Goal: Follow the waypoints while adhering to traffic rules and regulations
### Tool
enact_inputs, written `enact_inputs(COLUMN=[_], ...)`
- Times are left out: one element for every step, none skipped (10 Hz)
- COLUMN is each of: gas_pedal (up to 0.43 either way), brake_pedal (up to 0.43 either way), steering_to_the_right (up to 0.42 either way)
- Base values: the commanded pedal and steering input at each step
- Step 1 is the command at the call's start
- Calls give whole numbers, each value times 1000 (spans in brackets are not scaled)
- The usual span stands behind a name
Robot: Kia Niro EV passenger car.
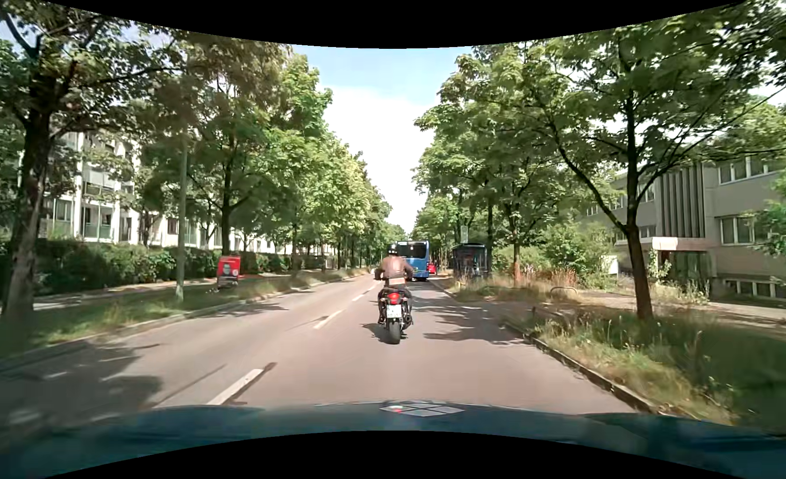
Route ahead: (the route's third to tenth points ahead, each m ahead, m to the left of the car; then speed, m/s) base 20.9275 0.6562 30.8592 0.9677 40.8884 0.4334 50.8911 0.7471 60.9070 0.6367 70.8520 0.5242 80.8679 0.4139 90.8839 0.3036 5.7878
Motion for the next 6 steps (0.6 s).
enact_inputs(gas_pedal=[0, 0, 0, 0, 0, 0], brake_pedal=[183, 171, 159, 159, 159, 159], steering_to_the_right=[-2, -2, -2, -2, -2, -2])
